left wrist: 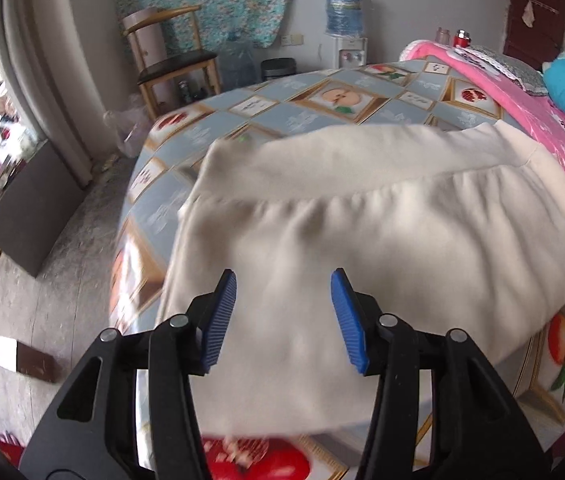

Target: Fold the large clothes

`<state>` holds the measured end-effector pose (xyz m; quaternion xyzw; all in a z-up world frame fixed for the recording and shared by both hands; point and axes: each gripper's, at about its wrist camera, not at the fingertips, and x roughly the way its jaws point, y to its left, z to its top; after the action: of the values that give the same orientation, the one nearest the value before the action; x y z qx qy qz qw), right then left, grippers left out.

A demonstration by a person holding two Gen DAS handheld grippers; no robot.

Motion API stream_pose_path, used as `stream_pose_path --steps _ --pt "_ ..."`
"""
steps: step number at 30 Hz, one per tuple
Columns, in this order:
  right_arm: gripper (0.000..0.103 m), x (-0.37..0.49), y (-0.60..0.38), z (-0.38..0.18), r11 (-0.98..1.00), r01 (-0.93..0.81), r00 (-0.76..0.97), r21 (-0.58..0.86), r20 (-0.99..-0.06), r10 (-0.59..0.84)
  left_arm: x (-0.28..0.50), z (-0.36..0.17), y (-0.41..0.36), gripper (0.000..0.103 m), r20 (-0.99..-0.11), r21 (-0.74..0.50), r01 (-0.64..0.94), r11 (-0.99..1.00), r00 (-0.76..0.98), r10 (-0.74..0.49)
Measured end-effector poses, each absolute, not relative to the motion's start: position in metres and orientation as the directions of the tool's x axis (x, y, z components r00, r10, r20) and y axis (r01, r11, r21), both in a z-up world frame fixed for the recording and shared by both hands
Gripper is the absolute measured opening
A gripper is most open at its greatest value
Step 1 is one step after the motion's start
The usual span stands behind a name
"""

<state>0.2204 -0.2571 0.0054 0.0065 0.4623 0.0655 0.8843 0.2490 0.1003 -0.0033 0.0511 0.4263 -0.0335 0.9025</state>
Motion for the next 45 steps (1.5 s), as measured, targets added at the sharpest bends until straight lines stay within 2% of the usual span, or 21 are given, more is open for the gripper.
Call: stream_pose_path --steps 3,6,11,14,16,22,31,36,40,45 --pt "0.064 0.218 -0.253 -0.029 0.993 -0.111 0.53 0.043 -0.843 0.096 0.24 -0.028 0.124 0.05 -0.816 0.038 0.067 0.997 0.578 -0.007" --pt "0.065 0.214 -0.24 -0.025 0.994 -0.107 0.549 -0.032 -0.835 0.032 0.237 -0.028 0.137 0.053 -0.807 -0.022 0.064 0.998 0.588 -0.055" --pt "0.065 0.183 -0.229 0.004 0.995 -0.078 0.592 0.062 -0.8 0.096 0.206 0.002 0.134 0.052 -0.763 -0.045 0.069 0.997 0.642 -0.079" --pt "0.078 0.155 -0.219 0.009 0.992 -0.073 0.612 0.104 -0.78 0.127 0.17 0.015 0.125 0.063 -0.735 -0.133 0.111 0.985 0.655 -0.173" --pt "0.083 0.139 -0.213 0.008 0.993 -0.063 0.614 0.101 -0.78 0.118 0.144 0.022 0.113 0.078 -0.711 -0.172 0.152 0.973 0.665 -0.23" --pt "0.089 0.108 -0.195 0.013 0.999 -0.033 0.61 0.037 -0.791 0.049 0.097 0.035 0.08 0.093 -0.682 -0.23 0.206 0.951 0.664 -0.308" --pt "0.094 0.097 -0.191 0.042 0.999 0.045 0.675 -0.015 -0.736 -0.042 0.084 0.07 0.054 0.095 -0.619 -0.097 0.143 0.985 0.766 -0.172" --pt "0.096 0.094 -0.193 0.052 0.997 0.079 0.7 -0.025 -0.71 -0.074 0.095 0.077 0.052 0.095 -0.627 -0.028 0.038 0.999 0.778 -0.048" --pt "0.097 0.097 -0.195 0.051 0.993 0.094 0.701 -0.068 -0.704 -0.115 0.098 0.079 0.051 0.095 -0.639 0.018 0.012 1.0 0.769 0.002" --pt "0.097 0.101 -0.195 0.047 0.995 0.087 0.695 -0.054 -0.712 -0.099 0.104 0.078 0.045 0.095 -0.642 0.063 0.018 0.998 0.766 0.027"
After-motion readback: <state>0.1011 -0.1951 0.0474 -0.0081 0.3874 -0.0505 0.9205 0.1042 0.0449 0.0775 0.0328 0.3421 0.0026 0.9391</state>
